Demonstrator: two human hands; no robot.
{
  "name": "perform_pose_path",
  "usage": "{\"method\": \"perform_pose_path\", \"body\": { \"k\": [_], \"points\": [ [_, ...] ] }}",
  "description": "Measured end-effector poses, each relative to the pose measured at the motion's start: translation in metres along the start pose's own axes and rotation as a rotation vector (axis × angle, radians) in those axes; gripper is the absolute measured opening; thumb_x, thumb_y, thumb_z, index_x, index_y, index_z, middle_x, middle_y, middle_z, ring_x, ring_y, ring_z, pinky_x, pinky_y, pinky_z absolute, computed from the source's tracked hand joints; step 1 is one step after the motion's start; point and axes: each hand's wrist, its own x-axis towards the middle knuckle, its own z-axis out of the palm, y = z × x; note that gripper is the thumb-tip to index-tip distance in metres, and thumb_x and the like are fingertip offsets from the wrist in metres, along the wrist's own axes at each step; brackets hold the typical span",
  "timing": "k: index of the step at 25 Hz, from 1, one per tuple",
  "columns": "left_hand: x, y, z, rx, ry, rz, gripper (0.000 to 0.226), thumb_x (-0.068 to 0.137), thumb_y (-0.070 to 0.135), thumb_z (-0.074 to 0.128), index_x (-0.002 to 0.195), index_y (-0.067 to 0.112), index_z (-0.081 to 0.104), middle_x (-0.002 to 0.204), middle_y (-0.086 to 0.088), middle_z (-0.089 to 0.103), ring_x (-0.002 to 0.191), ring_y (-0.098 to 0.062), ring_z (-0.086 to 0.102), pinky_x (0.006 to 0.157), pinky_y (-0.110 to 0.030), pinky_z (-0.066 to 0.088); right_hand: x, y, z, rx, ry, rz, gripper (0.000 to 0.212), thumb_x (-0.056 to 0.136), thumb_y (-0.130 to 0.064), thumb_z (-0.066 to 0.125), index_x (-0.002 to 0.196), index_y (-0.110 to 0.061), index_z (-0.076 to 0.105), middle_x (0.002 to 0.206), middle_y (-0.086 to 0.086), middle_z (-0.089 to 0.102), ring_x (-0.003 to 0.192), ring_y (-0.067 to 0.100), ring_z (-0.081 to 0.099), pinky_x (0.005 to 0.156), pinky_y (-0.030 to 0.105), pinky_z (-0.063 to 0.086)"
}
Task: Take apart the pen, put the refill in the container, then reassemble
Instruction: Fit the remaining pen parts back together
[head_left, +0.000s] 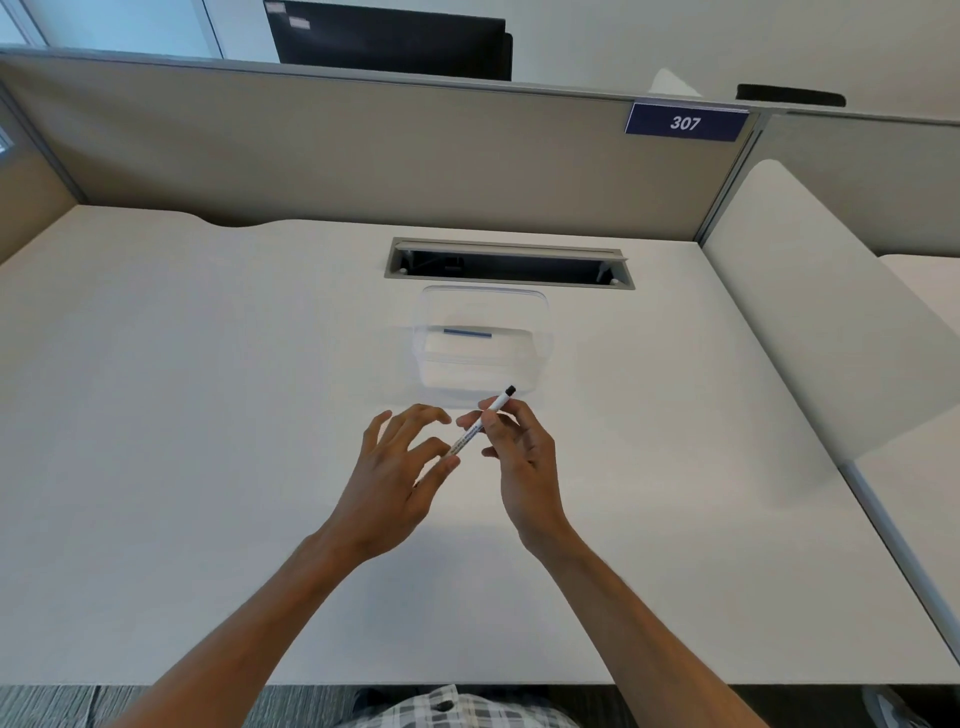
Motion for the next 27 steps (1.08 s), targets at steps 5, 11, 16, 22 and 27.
{"method": "perform_pose_path", "body": {
  "k": [5,11,16,22,27],
  "points": [
    [0.002,0.007,0.013,-0.055,0.04,-0.067,0.031,0.098,0.041,0.043,0.098,0.022,0.067,0.131,0.002,0.055,0.125,-0.017,0.047,0.108,-0.052,0.033,0.006,-0.001,0.005,0.062,-0.034,-0.019,0.02,0.104,-0.016,0.048,0.116,-0.007,0.06,0.088,-0.002,0.076,0.095,0.019,0.073,0.086,0.034,0.053],
    [-0.008,-0.014,0.019,-0.05,-0.047,-0.18,0.051,0.094,0.065,0.03,0.109,0.027,0.061,0.137,0.006,0.049,0.131,-0.013,0.04,0.113,-0.048,0.027,0.021,0.0,-0.005,0.18,0.025,0.103,0.027,0.105,-0.02,0.043,0.093,-0.016,0.066,0.067,-0.004,0.056,0.065,0.01,0.056,0.074,0.028,0.045],
    [-0.018,-0.047,0.018,0.055,-0.066,-0.251,0.065,0.091,0.072,0.022,0.118,0.025,0.059,0.143,0.002,0.045,0.133,-0.018,0.041,0.116,-0.049,0.025,0.035,-0.001,-0.016,0.364,0.101,0.163,0.035,0.101,-0.016,0.041,0.067,-0.017,0.051,0.065,-0.005,0.042,0.056,0.009,0.034,0.06,0.028,0.026],
    [-0.018,-0.072,0.027,0.226,-0.158,-0.314,0.085,0.089,0.075,0.011,0.146,0.02,0.038,0.159,-0.007,0.029,0.147,-0.026,0.025,0.116,-0.057,0.017,0.05,0.004,-0.02,0.45,0.125,0.204,0.033,0.086,-0.044,0.049,0.071,-0.019,0.034,0.06,-0.007,0.031,0.056,0.013,0.021,0.053,0.025,0.021],
    [-0.02,-0.088,0.039,0.275,-0.226,-0.351,0.088,0.086,0.078,0.006,0.155,0.024,0.018,0.164,-0.005,0.012,0.151,-0.028,0.011,0.117,-0.059,0.01,0.058,0.009,-0.018,0.338,0.086,0.168,0.056,0.076,-0.056,0.055,0.072,-0.015,0.018,0.059,-0.007,0.024,0.057,0.016,0.013,0.053,0.027,0.014]
  ]
}}
